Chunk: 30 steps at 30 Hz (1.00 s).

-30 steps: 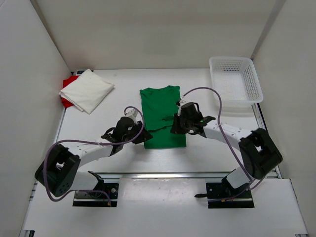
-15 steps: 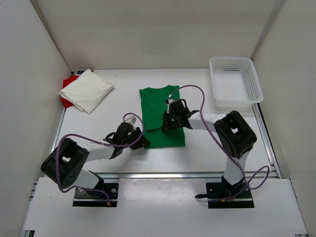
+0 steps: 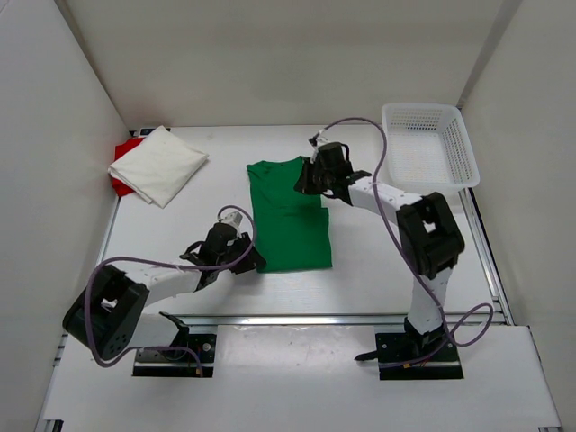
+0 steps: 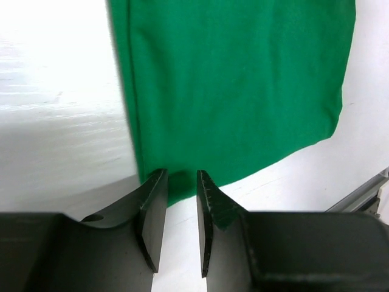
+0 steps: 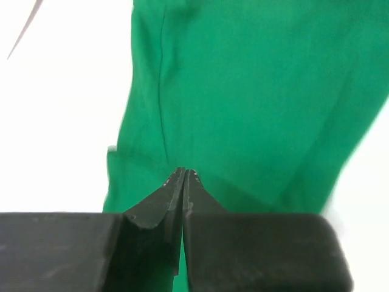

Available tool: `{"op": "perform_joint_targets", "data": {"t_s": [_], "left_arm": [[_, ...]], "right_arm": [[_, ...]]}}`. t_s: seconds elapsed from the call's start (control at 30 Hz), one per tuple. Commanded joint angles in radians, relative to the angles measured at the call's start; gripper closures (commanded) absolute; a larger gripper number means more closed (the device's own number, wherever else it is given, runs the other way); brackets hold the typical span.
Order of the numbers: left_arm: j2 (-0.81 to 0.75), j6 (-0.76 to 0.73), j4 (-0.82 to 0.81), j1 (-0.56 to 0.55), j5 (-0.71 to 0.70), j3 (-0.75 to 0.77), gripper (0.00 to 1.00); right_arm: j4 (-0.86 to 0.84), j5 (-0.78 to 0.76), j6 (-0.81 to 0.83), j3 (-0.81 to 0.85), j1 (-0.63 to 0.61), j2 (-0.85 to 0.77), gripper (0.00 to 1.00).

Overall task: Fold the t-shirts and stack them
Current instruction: Fold the folded rectangular tshirt in 1/3 of the way, then grab one side of the 2/3 rectangular tshirt with both arms

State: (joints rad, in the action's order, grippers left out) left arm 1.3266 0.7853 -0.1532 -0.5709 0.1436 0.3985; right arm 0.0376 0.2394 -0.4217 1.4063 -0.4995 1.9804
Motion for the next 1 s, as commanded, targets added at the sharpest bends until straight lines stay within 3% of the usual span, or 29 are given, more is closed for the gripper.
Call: {"op": "perform_joint_targets", "data": {"t_s": [0.0,0.17,0.27,0.4,0.53,0.63,0.7,0.83,0.97], "left_arm": [[-0.085,-0.049,0.101,0.028,-0.032,0.000,0.63],[-0.144,-0.087,0.153,0.068,-0.032,-0.021,0.56],[-0.133,-0.098,0.153,0.071,-0.029,-0.039,0.49],[-0.093,-0.092,0.143,0.029,-0.019,-0.021,0.43],[-0.046,-0.089,0.118,0.028,-0.022,-0.020,0.41],[-0.007,-0.087,0.113,0.005,-0.042,-0.003,0.44],[0.020,-0.086,0.109,-0.001,-0.042,0.010,0.50],[0.055,-0.077,0.100,-0.015,-0.045,0.014,0.64],[0.057,-0.067,0.087,-0.017,-0.042,0.013,0.76]], "right_arm": [[-0.031,0.020,-0.015,-0.166,-0.008,-0.193,1.00],[-0.119,0.044,-0.091,-0.530,0.000,-0.403,1.00],[-0.079,-0.011,-0.089,-0.651,-0.014,-0.512,1.00],[-0.053,-0.054,-0.097,-0.808,-0.008,-0.659,0.65],[-0.071,-0.011,-0.098,-0.911,0.024,-0.715,0.54],[-0.099,0.009,-0.107,-0.958,0.006,-0.703,0.54],[-0.129,0.088,-0.115,-0.968,0.013,-0.660,0.58],[-0.154,0.098,-0.118,-0.955,-0.007,-0.628,0.65],[-0.211,0.101,-0.130,-0.954,0.009,-0.591,0.82]]}}
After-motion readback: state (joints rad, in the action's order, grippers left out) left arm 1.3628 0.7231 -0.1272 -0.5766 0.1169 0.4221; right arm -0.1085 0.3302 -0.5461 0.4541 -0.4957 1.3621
